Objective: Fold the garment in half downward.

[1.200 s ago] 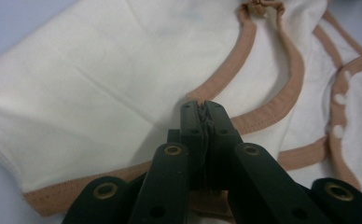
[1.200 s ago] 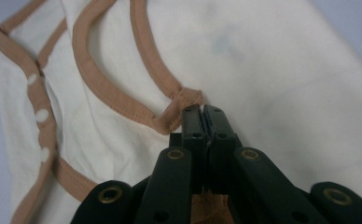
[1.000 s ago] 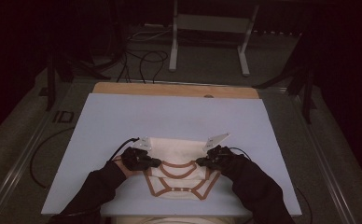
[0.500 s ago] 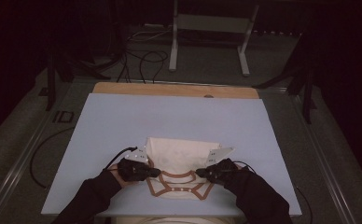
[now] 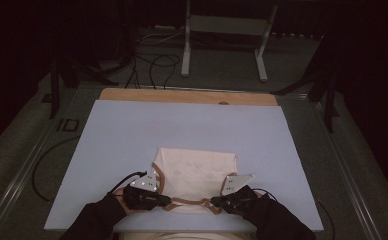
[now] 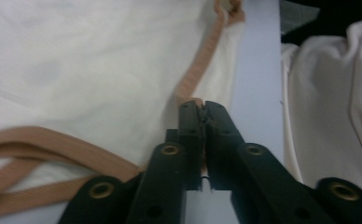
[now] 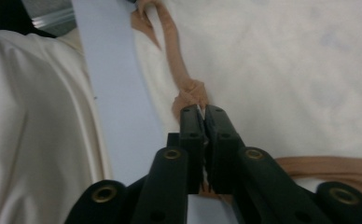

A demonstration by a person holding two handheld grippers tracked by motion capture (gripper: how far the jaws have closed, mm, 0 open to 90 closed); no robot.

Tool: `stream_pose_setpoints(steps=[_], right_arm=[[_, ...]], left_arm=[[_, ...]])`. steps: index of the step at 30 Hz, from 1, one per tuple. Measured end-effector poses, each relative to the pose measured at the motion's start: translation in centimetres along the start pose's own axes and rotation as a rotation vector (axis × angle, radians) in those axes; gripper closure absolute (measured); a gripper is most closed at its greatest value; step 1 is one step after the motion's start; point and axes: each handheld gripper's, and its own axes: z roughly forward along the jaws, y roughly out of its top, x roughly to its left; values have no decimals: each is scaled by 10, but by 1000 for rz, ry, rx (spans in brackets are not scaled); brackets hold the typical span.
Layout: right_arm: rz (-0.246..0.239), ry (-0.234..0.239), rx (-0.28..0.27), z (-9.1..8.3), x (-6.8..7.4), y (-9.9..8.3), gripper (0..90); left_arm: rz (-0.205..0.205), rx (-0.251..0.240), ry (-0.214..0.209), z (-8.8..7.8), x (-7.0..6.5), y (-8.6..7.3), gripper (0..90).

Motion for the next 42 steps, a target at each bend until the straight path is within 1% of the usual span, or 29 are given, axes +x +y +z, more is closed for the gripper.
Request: stream_pose_setpoints(steps=[1,2,3,5,7,9,10,11,12,13,14,15,18,19,20,21,24,26,27,28,29,30,31,33,36,37,39,41,42], right_arm=[[20,8,-4,0,1,-1,844],[20,8,-4,0,1,-1,844],[25,8,-24,-1,0,-4,816],[32,15,-31,-3,1,-4,775],[21,6,-41,-3,0,-5,749],[12,2,-44,-3,0,-5,687],[15,1,-48,-4,0,-5,645],[17,3,-55,-4,-1,-5,637],[11,-2,-65,-4,-1,-5,599],[14,-10,-71,-5,-2,-5,545],[23,-11,-77,-6,-2,-4,531],[27,-18,-88,-7,-3,-4,519],[47,-25,-123,-11,-6,-3,391],[47,-25,-123,-11,-6,-3,391],[60,-32,-138,-13,-7,-2,297],[66,-29,-145,-14,-8,-2,277],[79,-19,-183,-16,-11,0,164],[92,-26,-192,-17,-11,0,154],[104,-17,-200,-19,-13,1,128],[99,-25,-200,-19,-14,1,129],[99,-25,-200,-19,-14,1,129],[88,-35,-211,-19,-16,3,100],[88,-35,-211,-19,-16,3,100],[67,-55,-225,-21,-20,4,99],[73,-58,-231,-22,-22,5,98],[56,-78,-226,-24,-26,6,98],[59,-95,-234,-25,-31,7,98],[65,-104,-240,-26,-33,8,98],[68,-105,-256,-27,-38,9,98]], left_arm=[[-2,2,-11,0,0,-1,795],[-2,2,-11,0,0,-1,781],[-3,9,-27,1,-2,-2,760],[3,12,-28,1,-3,-2,732],[8,19,-46,2,-6,-3,702],[19,33,-57,2,-9,-3,688],[27,39,-63,2,-10,-3,658],[35,47,-68,2,-12,-3,657],[39,50,-65,2,-13,-3,654],[36,50,-66,1,-14,-3,628],[35,49,-69,1,-15,-4,612],[37,50,-67,0,-15,-4,607],[40,28,-47,-4,-16,-4,507],[40,28,-47,-4,-16,-4,474],[37,18,-42,-6,-16,-3,437],[29,-7,-12,-9,-14,-2,381],[13,-43,9,-13,-11,2,257],[17,-51,4,-14,-10,3,144],[17,-69,33,-16,-8,6,129],[17,-69,33,-16,-8,6,105],[6,-75,35,-17,-6,8,105],[-8,-91,34,-19,-2,11,30],[-8,-91,34,-19,-2,11,23],[-13,-107,39,-20,0,14,5],[-17,-120,38,-19,2,19,1],[-19,-123,36,-19,4,21,0],[5,-136,57,-18,6,27,0],[9,-137,65,-18,7,29,0],[10,-146,76,-19,10,32,0]])
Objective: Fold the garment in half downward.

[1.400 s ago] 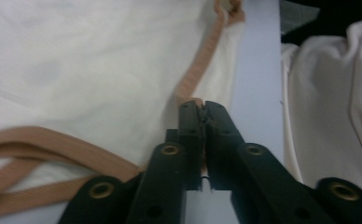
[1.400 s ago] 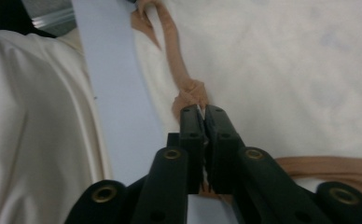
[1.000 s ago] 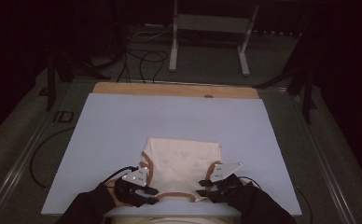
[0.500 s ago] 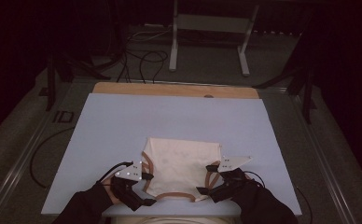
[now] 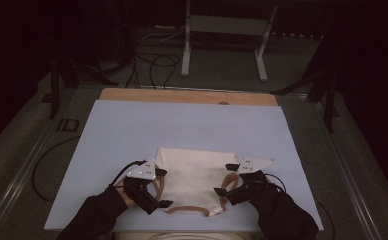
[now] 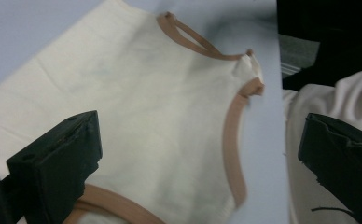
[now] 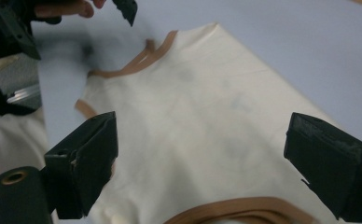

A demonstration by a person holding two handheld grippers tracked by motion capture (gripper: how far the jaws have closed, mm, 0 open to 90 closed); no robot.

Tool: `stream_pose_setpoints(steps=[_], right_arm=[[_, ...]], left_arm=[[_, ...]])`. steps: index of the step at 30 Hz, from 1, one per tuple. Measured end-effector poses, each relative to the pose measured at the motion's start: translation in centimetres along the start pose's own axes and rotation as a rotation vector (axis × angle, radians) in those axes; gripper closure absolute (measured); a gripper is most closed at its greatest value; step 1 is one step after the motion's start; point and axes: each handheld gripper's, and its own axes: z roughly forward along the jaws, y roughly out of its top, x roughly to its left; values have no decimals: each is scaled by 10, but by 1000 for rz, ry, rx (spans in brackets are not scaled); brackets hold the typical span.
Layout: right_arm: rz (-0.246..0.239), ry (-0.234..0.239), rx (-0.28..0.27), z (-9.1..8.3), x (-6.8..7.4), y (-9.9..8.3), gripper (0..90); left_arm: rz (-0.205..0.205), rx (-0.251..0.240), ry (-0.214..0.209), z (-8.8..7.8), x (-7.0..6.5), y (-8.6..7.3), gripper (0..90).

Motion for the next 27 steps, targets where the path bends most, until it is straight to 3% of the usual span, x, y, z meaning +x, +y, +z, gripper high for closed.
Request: stream_pose_setpoints(steps=[9,13,22,27], right_arm=[[-6,-39,-34,-2,-22,10,98],[-3,-73,-46,-3,-31,14,98],[12,-89,-41,0,-48,14,98],[33,-99,-43,3,-59,10,99]], left_arm=[[18,-22,56,-5,17,9,0],[27,-35,92,-9,31,12,0],[24,-25,117,-8,48,19,0],[18,-24,144,-3,69,21,1]])
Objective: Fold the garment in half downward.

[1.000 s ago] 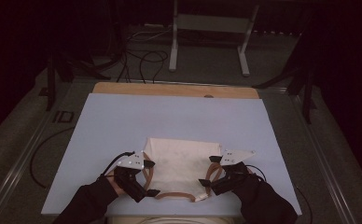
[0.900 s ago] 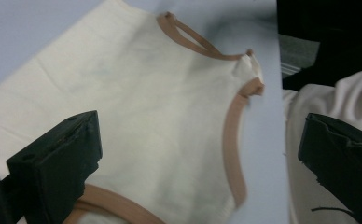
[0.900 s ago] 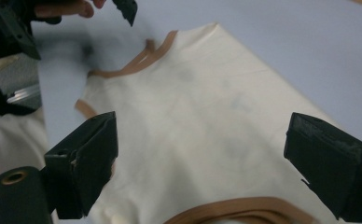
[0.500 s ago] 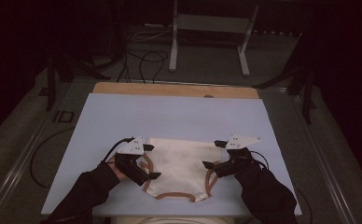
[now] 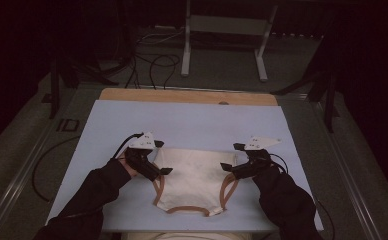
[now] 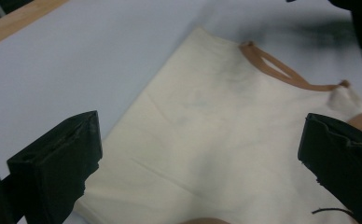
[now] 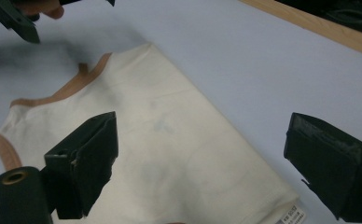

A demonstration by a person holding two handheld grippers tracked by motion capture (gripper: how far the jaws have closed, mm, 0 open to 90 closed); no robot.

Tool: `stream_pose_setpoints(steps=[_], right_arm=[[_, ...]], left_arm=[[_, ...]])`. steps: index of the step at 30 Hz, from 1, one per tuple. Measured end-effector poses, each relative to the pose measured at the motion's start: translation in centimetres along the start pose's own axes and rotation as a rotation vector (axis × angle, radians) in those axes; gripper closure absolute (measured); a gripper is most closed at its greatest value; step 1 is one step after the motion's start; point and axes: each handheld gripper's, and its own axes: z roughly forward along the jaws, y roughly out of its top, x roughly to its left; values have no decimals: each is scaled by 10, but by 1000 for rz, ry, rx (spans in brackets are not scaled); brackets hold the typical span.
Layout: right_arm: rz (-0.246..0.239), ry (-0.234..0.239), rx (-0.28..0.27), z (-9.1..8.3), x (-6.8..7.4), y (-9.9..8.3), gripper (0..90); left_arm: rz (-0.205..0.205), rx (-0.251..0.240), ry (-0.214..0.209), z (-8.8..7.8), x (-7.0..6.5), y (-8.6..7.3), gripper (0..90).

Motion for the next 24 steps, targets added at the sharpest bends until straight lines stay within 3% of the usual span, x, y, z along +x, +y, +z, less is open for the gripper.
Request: stream_pose_setpoints(steps=[1,3,4,8,10,13,14,18,19,20,24], right_arm=[[0,0,0,0,0,0,99],[53,15,-55,0,-5,-5,100],[68,17,-52,1,-7,-7,100],[55,-2,-21,6,-11,-12,100],[54,-10,13,13,-15,-18,99],[69,2,22,16,-19,-20,99],[69,-3,35,19,-24,-20,99],[76,-16,58,22,-34,-21,99],[89,-15,70,24,-39,-20,99],[90,-19,78,25,-42,-20,99],[112,-18,105,33,-52,-20,99]], left_arm=[[0,0,0,0,0,0,1],[-41,-16,-18,4,7,-4,1],[-22,12,10,9,11,-7,1],[-64,6,18,16,22,-13,1],[-103,40,37,24,31,-19,0],[-113,73,48,26,37,-22,0],[-129,110,49,27,43,-24,0],[-155,122,57,26,51,-27,4],[-170,119,43,25,54,-28,34],[-166,131,68,26,57,-29,63],[-167,141,83,29,63,-30,158]])
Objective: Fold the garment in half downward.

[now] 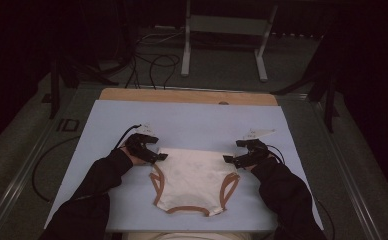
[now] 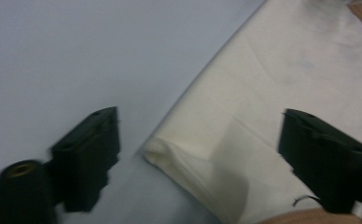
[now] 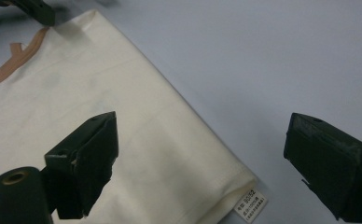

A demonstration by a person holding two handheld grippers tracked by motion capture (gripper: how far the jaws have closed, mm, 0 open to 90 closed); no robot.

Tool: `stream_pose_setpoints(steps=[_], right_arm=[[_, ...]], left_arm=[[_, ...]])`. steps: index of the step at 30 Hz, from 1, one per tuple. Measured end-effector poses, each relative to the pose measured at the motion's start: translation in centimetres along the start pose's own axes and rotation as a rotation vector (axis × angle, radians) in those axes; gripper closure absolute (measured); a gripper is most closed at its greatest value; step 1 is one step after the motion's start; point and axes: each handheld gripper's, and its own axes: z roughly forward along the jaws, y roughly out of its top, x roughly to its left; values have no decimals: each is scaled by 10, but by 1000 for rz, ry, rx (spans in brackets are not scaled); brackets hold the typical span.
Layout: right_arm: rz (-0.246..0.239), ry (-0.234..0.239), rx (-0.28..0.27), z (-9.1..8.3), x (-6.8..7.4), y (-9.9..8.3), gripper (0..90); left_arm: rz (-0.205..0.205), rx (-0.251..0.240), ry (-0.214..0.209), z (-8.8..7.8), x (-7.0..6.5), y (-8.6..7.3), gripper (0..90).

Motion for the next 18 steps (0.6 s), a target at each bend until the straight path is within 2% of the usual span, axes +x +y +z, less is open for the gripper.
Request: stream_pose_setpoints(steps=[2,4,6,8,11,12,13,14,18], right_arm=[[11,9,17,5,-4,-1,102],[13,6,42,11,-6,-2,146],[11,-14,69,15,-8,-5,174],[34,-6,79,18,-10,-8,218],[21,-15,111,22,-12,-11,282],[21,-15,111,22,-12,-11,282],[15,-18,127,23,-13,-12,325],[7,-29,142,24,-12,-13,350],[-11,-36,157,23,-11,-13,432]], left_arm=[[0,9,5,2,1,0,164],[-1,24,11,4,3,-1,199],[-13,33,19,6,6,-3,257],[-18,44,30,8,8,-5,306],[-20,42,31,9,11,-8,392],[-20,42,31,9,11,-8,402],[-20,40,31,9,11,-9,402],[-17,42,27,10,11,-11,446],[-13,47,33,11,11,-11,493]])
